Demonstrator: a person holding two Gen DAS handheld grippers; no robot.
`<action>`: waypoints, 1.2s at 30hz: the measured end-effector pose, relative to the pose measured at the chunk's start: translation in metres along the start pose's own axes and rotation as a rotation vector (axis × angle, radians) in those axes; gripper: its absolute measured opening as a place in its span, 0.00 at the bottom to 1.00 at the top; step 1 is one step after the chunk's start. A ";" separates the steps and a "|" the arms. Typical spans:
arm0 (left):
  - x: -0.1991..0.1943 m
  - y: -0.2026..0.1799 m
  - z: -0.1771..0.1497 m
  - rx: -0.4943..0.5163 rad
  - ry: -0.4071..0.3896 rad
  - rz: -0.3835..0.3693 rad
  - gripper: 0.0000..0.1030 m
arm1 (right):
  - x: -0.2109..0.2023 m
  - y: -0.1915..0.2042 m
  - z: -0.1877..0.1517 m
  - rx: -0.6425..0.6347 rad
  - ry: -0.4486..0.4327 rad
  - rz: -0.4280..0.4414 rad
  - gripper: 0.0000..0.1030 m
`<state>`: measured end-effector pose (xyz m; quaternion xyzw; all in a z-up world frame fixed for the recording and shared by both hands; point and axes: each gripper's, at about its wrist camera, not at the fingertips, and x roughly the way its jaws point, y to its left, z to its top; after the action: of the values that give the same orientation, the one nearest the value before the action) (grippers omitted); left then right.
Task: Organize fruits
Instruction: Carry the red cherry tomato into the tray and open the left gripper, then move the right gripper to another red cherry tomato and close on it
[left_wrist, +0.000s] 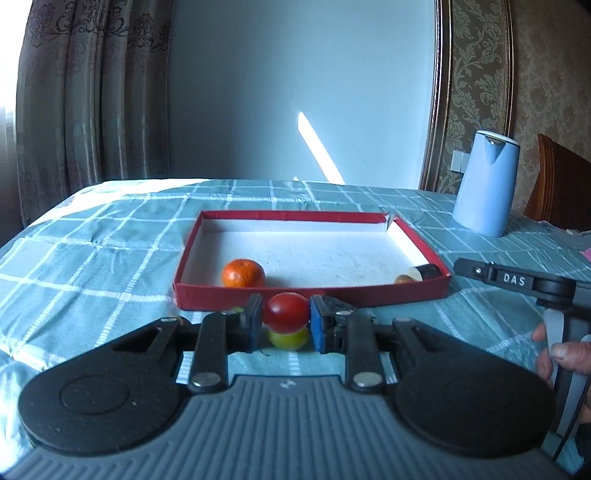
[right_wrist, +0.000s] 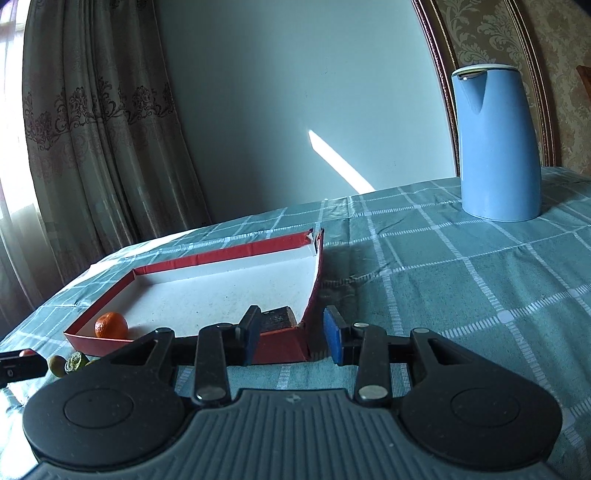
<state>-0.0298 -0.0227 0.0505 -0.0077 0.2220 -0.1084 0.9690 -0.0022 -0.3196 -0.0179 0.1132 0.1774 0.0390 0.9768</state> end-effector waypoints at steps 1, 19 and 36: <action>-0.001 0.004 0.007 -0.001 -0.014 0.014 0.24 | -0.002 -0.001 0.001 0.009 -0.012 -0.005 0.35; 0.133 -0.026 0.047 0.064 0.129 0.058 0.24 | -0.011 -0.020 0.009 0.139 -0.067 -0.001 0.52; 0.060 0.004 0.014 0.047 0.043 0.080 0.82 | -0.005 0.007 -0.003 0.029 0.071 0.210 0.53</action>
<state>0.0299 -0.0325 0.0373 0.0264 0.2402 -0.0749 0.9675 -0.0085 -0.3125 -0.0170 0.1437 0.1997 0.1424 0.9587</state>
